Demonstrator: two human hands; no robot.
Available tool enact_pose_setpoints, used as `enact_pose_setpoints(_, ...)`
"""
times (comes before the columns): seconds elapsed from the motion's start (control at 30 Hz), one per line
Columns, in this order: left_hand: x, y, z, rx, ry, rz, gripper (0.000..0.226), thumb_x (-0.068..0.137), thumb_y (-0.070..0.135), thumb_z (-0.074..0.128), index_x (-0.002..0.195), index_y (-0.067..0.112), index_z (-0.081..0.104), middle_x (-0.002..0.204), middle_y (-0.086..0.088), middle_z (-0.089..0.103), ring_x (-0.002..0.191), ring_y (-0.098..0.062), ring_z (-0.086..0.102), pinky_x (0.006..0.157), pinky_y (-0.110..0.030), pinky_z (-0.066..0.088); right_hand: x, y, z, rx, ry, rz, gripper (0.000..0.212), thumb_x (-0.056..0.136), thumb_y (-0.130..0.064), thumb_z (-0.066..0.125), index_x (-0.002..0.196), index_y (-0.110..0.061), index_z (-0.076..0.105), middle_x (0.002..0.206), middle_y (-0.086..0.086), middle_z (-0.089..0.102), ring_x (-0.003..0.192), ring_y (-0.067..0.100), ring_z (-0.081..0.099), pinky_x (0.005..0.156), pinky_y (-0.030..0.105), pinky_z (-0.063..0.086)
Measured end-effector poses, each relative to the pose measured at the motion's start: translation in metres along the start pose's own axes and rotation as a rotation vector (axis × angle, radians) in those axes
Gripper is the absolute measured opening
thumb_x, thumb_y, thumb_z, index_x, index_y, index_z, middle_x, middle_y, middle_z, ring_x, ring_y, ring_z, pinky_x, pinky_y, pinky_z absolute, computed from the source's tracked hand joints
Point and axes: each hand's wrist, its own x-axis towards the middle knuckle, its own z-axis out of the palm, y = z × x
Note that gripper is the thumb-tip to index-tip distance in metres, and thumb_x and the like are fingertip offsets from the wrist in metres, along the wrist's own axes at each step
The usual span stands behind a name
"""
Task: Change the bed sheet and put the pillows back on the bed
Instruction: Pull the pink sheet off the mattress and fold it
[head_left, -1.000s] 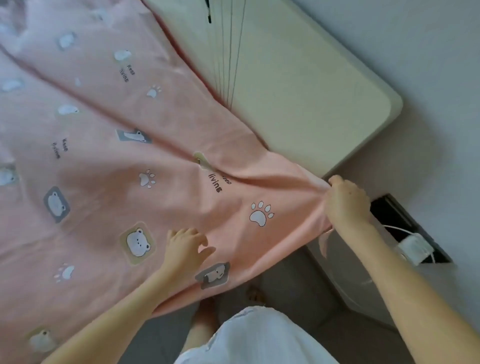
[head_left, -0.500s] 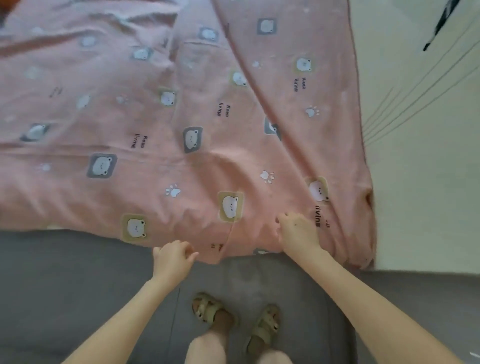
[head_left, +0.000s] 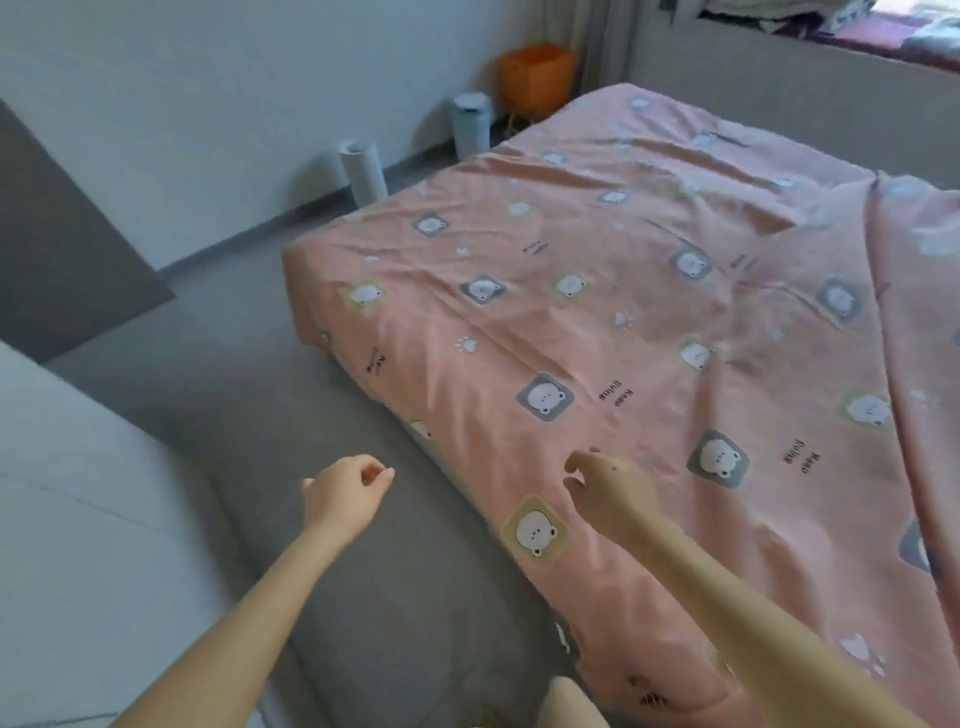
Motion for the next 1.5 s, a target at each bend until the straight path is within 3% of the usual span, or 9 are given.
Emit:
enact_pose_setpoints(0.4, 0.175, -0.112, -0.099, -0.202, 0.141, -0.374, 0.018, 0.091, 0.039, 0.055, 0.077, 0.030, 0.061, 0.082, 0.014, 0.062, 0.093, -0.016, 0.061, 0.090, -0.035, 0.044, 0.260, -0.193, -0.014, -0.019, -0.095, -0.345, 0.027, 0.095, -0.025, 0.047, 0.116, -0.020, 0.063, 0.117, 0.000, 0.061, 0.104, 0.024, 0.059, 0.079, 0.029, 0.046)
enact_pose_setpoints(0.53, 0.243, -0.131, -0.126, -0.264, 0.153, -0.475, 0.019, 0.092, 0.036, 0.055, 0.086, 0.021, 0.065, 0.086, 0.009, 0.063, 0.091, -0.017, 0.060, 0.075, -0.028, 0.041, 0.350, -0.246, -0.017, -0.019, -0.189, -0.401, 0.029, 0.095, -0.026, 0.048, 0.120, -0.019, 0.061, 0.120, -0.001, 0.060, 0.106, 0.022, 0.058, 0.081, 0.027, 0.044)
enact_pose_setpoints(0.7, 0.332, -0.158, -0.156, -0.388, 0.218, -0.537, 0.021, 0.092, 0.030, 0.058, 0.089, 0.012, 0.068, 0.089, 0.002, 0.067, 0.089, -0.020, 0.060, 0.074, -0.028, 0.042, 0.456, -0.319, -0.011, -0.084, -0.245, -0.464, 0.027, 0.096, -0.024, 0.046, 0.117, -0.018, 0.062, 0.115, 0.002, 0.063, 0.103, 0.024, 0.059, 0.078, 0.029, 0.046)
enact_pose_setpoints(0.87, 0.428, -0.203, -0.177, -0.440, 0.214, -0.560, 0.018, 0.090, 0.033, 0.058, 0.085, 0.018, 0.068, 0.087, 0.005, 0.068, 0.091, -0.019, 0.061, 0.080, -0.031, 0.046, 0.551, -0.405, 0.023, -0.112, -0.271, -0.513, 0.022, 0.088, -0.015, 0.048, 0.095, -0.007, 0.068, 0.095, 0.008, 0.069, 0.094, 0.030, 0.063, 0.078, 0.037, 0.052)
enact_pose_setpoints(1.03, 0.551, -0.259, -0.203, -0.516, 0.182, -0.482, 0.018, 0.092, 0.030, 0.057, 0.085, 0.017, 0.067, 0.089, 0.001, 0.070, 0.089, -0.018, 0.062, 0.077, -0.030, 0.044, 0.640, -0.494, 0.061, -0.307, -0.332, -0.530, 0.024, 0.091, -0.013, 0.044, 0.102, -0.015, 0.065, 0.093, 0.001, 0.060, 0.092, 0.027, 0.059, 0.057, 0.026, 0.035)
enact_pose_setpoints(1.23, 0.701, -0.321, -0.208, -0.629, 0.150, -0.449, 0.019, 0.092, 0.025, 0.058, 0.088, 0.009, 0.069, 0.086, -0.006, 0.071, 0.085, -0.023, 0.064, 0.077, -0.033, 0.046, 0.751, -0.582, 0.144, -0.347, -0.337, -0.548, 0.027, 0.093, -0.019, 0.045, 0.114, -0.013, 0.061, 0.115, 0.006, 0.063, 0.109, 0.029, 0.055, 0.082, 0.030, 0.042)
enact_pose_setpoints(1.37, 0.786, -0.356, -0.193, -0.726, 0.121, -0.486, 0.033, 0.082, 0.040, 0.051, 0.082, 0.013, 0.069, 0.080, -0.005, 0.070, 0.081, -0.025, 0.064, 0.079, -0.040, 0.050, 0.829, -0.622, 0.199, -0.500, -0.342, -0.613, 0.023, 0.096, -0.019, 0.044, 0.114, -0.014, 0.057, 0.115, 0.004, 0.060, 0.111, 0.027, 0.050, 0.088, 0.032, 0.035)
enact_pose_setpoints(1.5, 0.866, -0.392, -0.163, -0.733, 0.100, -0.551, 0.022, 0.091, 0.028, 0.054, 0.081, 0.014, 0.068, 0.079, -0.002, 0.070, 0.081, -0.024, 0.064, 0.078, -0.038, 0.049, 0.906, -0.648, 0.256, -0.732, -0.424, -0.685, 0.021, 0.093, -0.021, 0.050, 0.112, -0.017, 0.058, 0.113, 0.002, 0.059, 0.111, 0.025, 0.049, 0.095, 0.034, 0.033)
